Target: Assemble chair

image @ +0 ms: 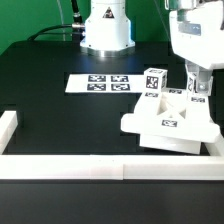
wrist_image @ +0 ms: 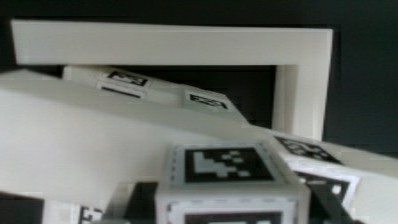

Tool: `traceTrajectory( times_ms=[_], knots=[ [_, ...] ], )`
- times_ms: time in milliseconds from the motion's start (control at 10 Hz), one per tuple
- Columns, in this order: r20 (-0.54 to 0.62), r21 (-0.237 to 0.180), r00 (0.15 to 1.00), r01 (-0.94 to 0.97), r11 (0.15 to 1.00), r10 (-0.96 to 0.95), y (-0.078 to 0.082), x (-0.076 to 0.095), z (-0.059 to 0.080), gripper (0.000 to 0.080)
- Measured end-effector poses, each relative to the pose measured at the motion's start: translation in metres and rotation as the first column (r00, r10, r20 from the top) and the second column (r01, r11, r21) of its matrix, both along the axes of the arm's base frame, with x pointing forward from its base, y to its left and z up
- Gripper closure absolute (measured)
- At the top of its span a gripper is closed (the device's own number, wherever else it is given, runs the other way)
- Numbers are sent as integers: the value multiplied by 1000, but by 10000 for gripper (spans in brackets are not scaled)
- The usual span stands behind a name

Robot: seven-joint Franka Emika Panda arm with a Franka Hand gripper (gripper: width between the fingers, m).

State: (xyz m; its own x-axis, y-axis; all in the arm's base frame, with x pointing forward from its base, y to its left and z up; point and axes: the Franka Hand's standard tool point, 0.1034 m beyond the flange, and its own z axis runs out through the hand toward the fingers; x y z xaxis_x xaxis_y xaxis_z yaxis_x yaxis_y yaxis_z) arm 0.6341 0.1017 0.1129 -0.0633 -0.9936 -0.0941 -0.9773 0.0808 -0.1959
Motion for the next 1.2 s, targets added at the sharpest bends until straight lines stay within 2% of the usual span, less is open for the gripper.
traceTrajectory(
  times_ms=[100,200,300,400,700,900,1100,1200],
  knots=[
    [1,-4,1000,-20,1000,20,0,0,-1,524],
    [2,-9,999,-43,999,43,0,0,-1,331],
    [4,-16,997,-74,997,74,0,0,-1,331],
    [0,-17,996,-91,996,91,1,-1,-1,195],
    [8,-66,948,-317,946,318,2,0,-1,152],
    [8,-106,874,-482,870,485,2,-1,-1,151],
    [5,-129,818,-570,811,576,2,-1,-1,151],
    [0,-147,762,-640,754,647,2,-1,-1,151]
  ],
)
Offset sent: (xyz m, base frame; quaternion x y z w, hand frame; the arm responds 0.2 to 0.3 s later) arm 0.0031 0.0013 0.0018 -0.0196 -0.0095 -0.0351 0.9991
